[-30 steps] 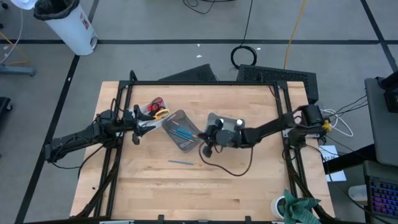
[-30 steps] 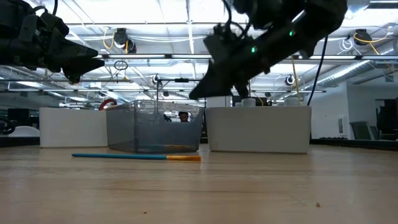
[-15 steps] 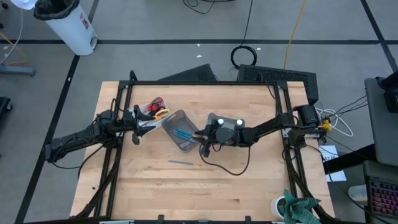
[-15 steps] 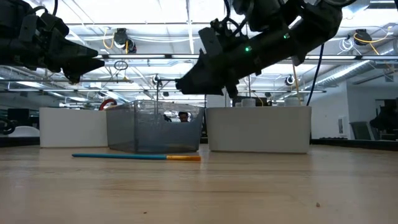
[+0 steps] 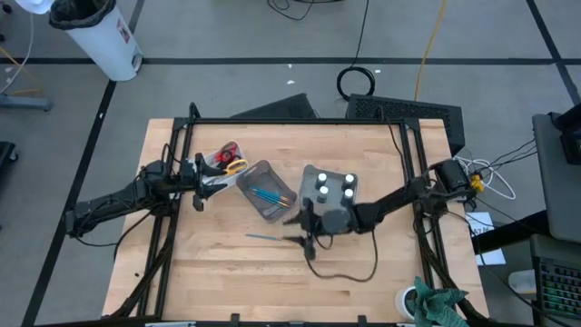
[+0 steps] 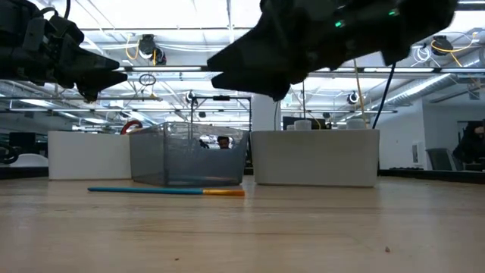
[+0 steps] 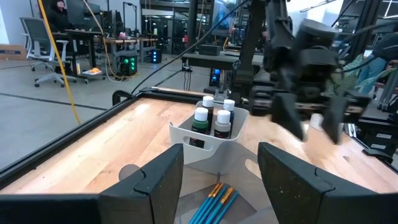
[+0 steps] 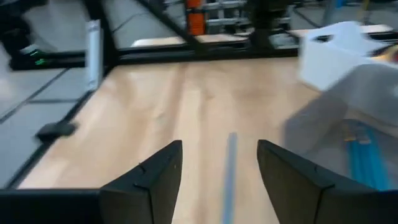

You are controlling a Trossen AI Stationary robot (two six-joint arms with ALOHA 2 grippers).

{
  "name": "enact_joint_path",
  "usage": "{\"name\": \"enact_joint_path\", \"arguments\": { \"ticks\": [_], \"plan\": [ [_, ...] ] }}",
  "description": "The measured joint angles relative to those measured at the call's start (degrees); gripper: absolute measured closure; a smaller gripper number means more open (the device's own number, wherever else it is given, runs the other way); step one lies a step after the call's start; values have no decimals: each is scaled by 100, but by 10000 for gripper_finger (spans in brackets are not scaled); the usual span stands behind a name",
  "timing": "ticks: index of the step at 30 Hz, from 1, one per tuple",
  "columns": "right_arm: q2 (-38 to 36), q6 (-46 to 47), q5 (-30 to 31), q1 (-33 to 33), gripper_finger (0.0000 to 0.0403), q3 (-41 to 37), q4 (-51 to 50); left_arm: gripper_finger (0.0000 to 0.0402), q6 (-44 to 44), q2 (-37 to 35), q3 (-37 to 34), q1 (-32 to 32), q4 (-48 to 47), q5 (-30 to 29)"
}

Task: Pick & Place Paint Supplies
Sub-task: Put the blue paintbrush into the black bin

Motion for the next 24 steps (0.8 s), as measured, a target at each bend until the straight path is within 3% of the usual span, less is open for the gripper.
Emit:
{"name": "enact_joint_path", "arguments": {
  "ticks": [12, 24],
  "plan": [
    [403, 69, 783, 853, 209, -4, -681, 188, 2, 1, 0, 0, 2, 0],
    [1528, 415, 722, 566, 234, 920, -1992, 188, 2, 0, 0, -1, -1, 0]
  ]
}}
